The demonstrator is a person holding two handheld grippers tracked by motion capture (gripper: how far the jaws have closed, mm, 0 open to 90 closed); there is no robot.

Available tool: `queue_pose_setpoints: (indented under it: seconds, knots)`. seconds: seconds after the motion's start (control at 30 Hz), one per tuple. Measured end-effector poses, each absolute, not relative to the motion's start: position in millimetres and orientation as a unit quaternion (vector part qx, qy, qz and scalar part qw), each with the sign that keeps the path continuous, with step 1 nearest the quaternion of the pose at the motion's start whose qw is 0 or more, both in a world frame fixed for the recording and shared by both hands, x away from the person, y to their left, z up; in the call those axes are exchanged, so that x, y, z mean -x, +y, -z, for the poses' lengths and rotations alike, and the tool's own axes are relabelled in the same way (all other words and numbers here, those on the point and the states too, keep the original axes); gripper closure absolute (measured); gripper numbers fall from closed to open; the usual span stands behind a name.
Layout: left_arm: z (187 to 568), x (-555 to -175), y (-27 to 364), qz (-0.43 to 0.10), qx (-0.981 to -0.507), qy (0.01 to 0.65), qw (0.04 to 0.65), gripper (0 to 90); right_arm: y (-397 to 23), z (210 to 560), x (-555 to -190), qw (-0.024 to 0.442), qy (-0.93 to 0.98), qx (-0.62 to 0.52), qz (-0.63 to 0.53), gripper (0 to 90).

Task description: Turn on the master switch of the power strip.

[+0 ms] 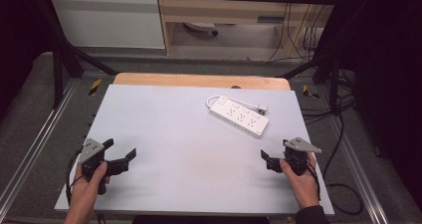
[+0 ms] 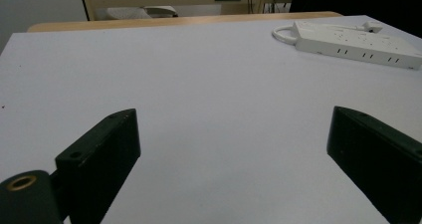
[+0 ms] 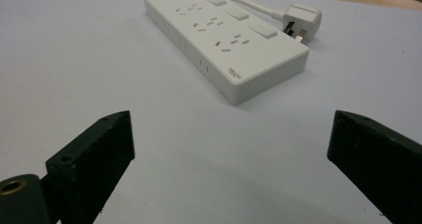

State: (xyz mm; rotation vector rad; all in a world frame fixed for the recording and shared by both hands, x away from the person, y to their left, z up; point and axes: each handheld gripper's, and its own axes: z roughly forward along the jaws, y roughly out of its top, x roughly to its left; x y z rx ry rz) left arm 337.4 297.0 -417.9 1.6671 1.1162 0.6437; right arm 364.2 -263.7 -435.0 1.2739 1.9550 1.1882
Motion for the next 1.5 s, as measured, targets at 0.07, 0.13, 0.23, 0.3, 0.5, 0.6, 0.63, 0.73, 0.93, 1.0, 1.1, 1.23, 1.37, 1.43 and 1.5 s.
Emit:
queue_pose_setpoints:
  seconds: [0.07,0.13,0.23,0.3,0.5,0.6,0.63,0.73,0.93,1.0,1.1,1.23,1.37,1.43,1.5]
  knots:
    - [418,-335,299,-0.263,-0.685,0.463,0.497,6.6,-263,434,-364,0.257,0.722,-0.467,-0.441,5.1]
    - [417,-332,300,-0.266,-0.684,0.470,0.491,6.1,-260,432,-364,0.256,0.726,-0.459,-0.444,5.2]
    - [418,-329,303,-0.269,-0.680,0.485,0.480,6.4,-257,429,-361,0.253,0.731,-0.443,-0.453,5.7]
    - [418,-327,305,-0.265,-0.678,0.488,0.481,6.6,-255,427,-359,0.255,0.732,-0.435,-0.457,5.7]
    - [418,-328,303,-0.259,-0.682,0.483,0.484,6.8,-257,421,-355,0.274,0.717,-0.431,-0.475,6.0]
    - [419,-328,301,-0.261,-0.690,0.476,0.478,6.6,-261,418,-357,0.272,0.705,-0.437,-0.488,6.9]
    - [419,-329,300,-0.258,-0.689,0.477,0.481,6.6,-261,417,-358,0.270,0.704,-0.437,-0.490,6.9]
    - [419,-331,300,-0.257,-0.688,0.476,0.483,6.7,-260,413,-360,0.275,0.703,-0.436,-0.491,6.9]
    - [420,-331,303,-0.261,-0.686,0.483,0.478,6.3,-250,401,-363,0.266,0.715,-0.430,-0.484,4.7]
    - [420,-331,304,-0.263,-0.684,0.487,0.476,7.0,-246,396,-365,0.264,0.717,-0.432,-0.479,4.8]
    - [420,-331,305,-0.263,-0.681,0.490,0.476,6.8,-238,386,-371,0.265,0.722,-0.423,-0.479,5.2]
    - [419,-332,304,-0.262,-0.680,0.492,0.477,6.8,-231,377,-375,0.268,0.726,-0.412,-0.480,6.2]
    - [418,-333,300,-0.268,-0.684,0.485,0.475,6.6,-225,364,-386,0.267,0.718,-0.414,-0.491,9.8]
    - [418,-334,298,-0.268,-0.685,0.483,0.475,6.7,-224,359,-391,0.265,0.719,-0.414,-0.491,9.9]
    - [418,-334,298,-0.267,-0.689,0.480,0.473,6.6,-223,357,-394,0.266,0.719,-0.414,-0.490,9.8]
